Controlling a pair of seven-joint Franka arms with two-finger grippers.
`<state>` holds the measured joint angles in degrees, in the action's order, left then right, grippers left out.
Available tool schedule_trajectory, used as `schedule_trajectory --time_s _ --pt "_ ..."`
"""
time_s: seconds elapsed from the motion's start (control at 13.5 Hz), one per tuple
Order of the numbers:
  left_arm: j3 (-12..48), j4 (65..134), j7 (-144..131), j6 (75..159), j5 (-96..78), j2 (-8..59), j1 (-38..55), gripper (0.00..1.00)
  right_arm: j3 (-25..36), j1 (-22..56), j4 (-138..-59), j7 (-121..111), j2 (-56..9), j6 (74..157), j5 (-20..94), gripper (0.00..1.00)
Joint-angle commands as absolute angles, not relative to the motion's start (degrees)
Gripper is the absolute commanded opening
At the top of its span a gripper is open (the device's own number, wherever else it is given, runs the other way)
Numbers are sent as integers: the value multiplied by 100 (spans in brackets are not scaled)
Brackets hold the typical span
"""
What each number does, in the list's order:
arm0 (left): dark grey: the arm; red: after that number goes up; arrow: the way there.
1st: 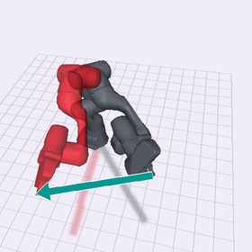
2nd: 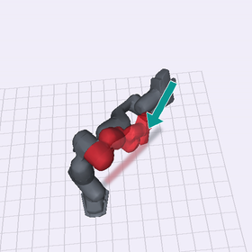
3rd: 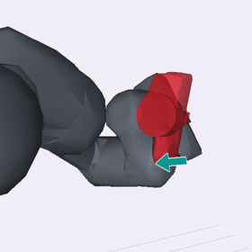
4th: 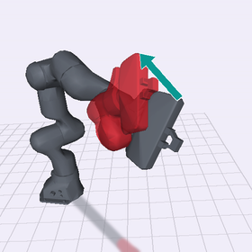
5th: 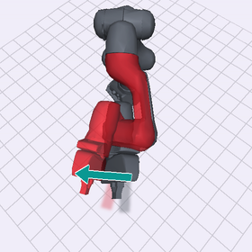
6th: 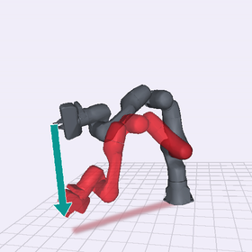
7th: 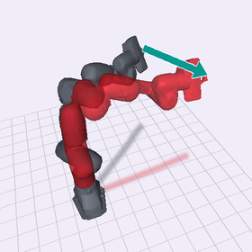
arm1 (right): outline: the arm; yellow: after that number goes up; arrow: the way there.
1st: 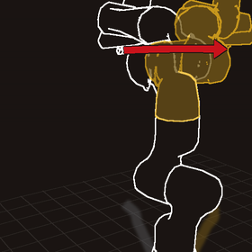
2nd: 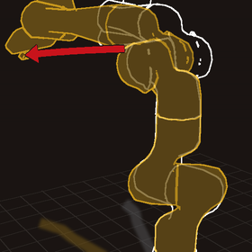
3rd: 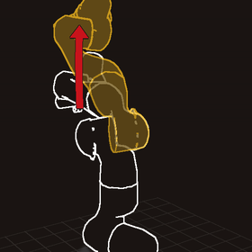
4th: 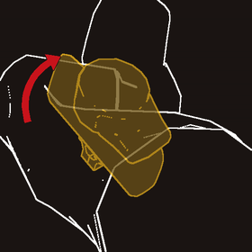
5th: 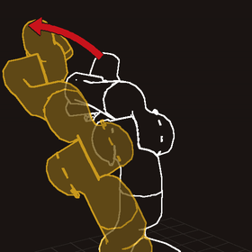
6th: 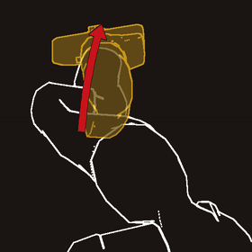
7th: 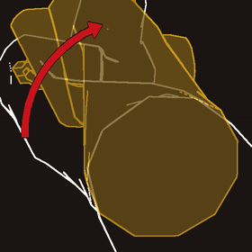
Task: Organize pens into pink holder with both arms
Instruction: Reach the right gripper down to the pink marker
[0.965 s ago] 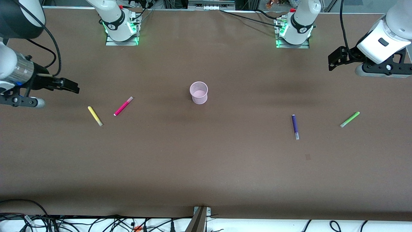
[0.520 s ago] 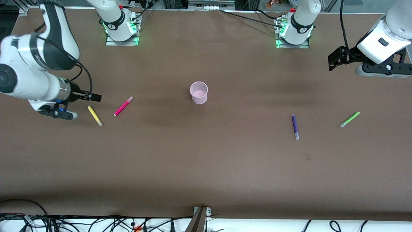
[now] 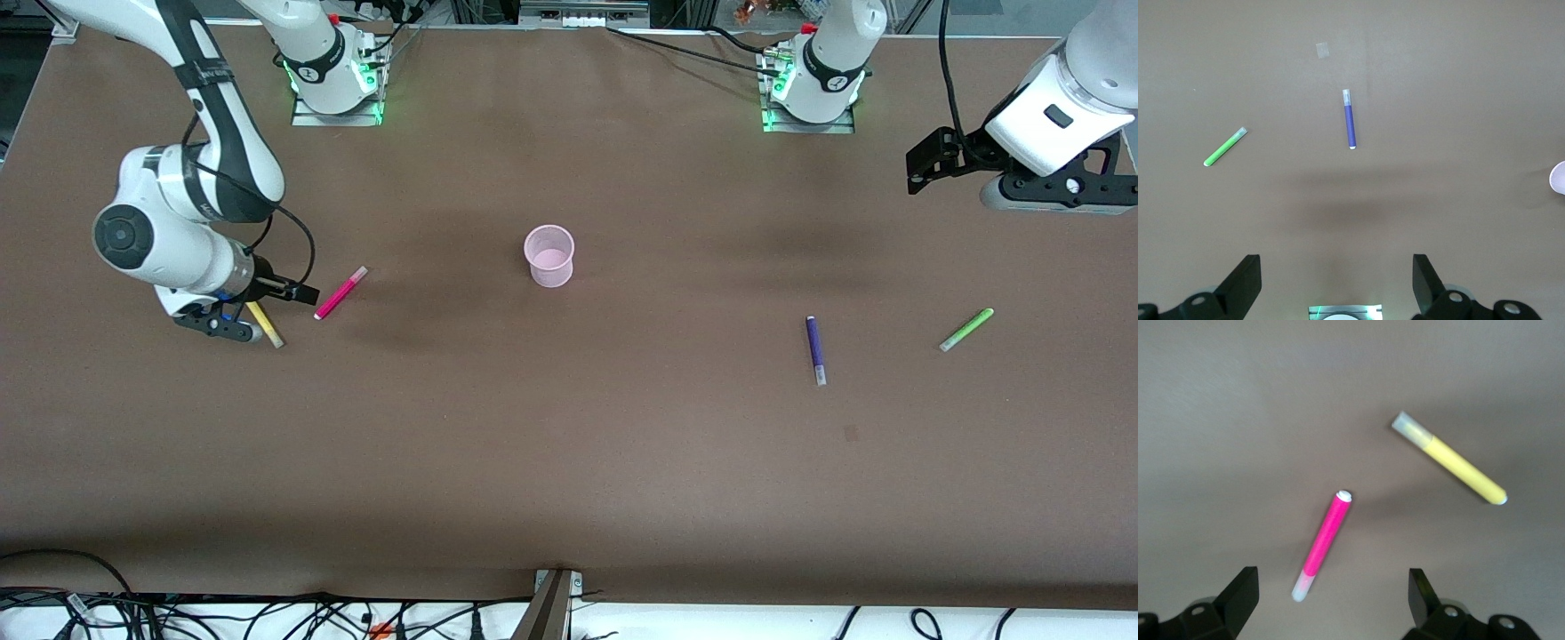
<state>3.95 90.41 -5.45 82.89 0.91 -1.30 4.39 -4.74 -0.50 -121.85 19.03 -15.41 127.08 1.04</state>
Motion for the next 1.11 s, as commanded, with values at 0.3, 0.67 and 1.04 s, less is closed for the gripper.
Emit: schedule_trajectory --time_s 0.3,0.67,1.04 --pt "387 8921 -554 8165 149 -97 439 100 -527 -26 -12278 2637 -2214 13473 123 99" --pt "387 8921 -554 8165 149 -88 439 100 -527 -9 -12243 2654 -2689 14159 123 85" --pt "387 8921 -554 8165 149 -88 439 100 -527 -9 -12252 2654 -2698 14159 123 33"
